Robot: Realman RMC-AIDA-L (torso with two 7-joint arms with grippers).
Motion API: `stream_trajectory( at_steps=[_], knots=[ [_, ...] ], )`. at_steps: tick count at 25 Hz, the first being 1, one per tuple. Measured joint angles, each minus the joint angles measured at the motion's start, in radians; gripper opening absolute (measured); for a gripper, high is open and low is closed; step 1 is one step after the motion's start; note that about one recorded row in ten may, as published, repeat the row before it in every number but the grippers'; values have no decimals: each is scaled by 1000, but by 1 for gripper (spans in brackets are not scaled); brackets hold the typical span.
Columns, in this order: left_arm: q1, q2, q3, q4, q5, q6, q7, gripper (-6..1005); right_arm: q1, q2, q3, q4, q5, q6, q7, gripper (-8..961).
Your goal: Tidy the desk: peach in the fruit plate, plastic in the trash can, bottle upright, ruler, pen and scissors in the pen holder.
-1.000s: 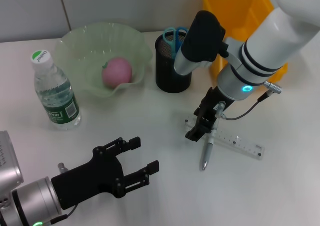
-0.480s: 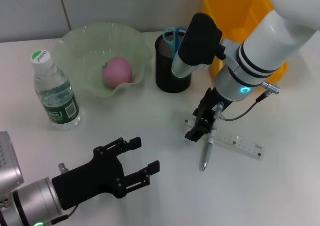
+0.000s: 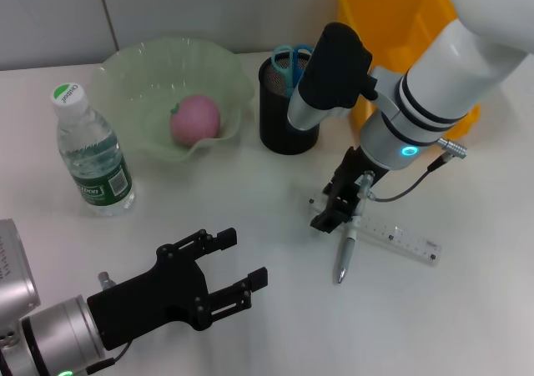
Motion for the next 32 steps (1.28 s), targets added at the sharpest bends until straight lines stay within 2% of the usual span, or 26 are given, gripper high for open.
stream_trajectory(
  at_steps=[5,8,12,16,17,18,24,28,32],
  knots=[
    [3,0,-6,-3,0,0,0,755,8,-1,0,31,-1,8,2,595],
    [3,-1,-7,-2,0,0,0,755,10,-1,3,28,-1,8,12,389],
    [5,-1,-7,1,-1,0,0,755,3,-4,15,-1,-1,-7,25,384],
    [8,-1,-7,1,-2,4,0,755,-23,-5,49,-96,-1,-69,42,383],
    [8,-1,-7,1,-2,4,0,755,-46,-4,78,-179,1,-108,56,383],
    [8,-1,-7,1,-2,4,0,755,-46,-4,78,-179,1,-108,56,383],
    [11,-1,-7,2,-2,5,0,755,-139,-4,188,-466,57,-140,102,382],
    [15,-1,-7,5,-2,10,0,755,-205,-4,237,-570,182,-65,77,382],
    [15,-1,-8,6,-1,11,0,755,-259,-4,239,-579,310,81,-3,382]
  ],
)
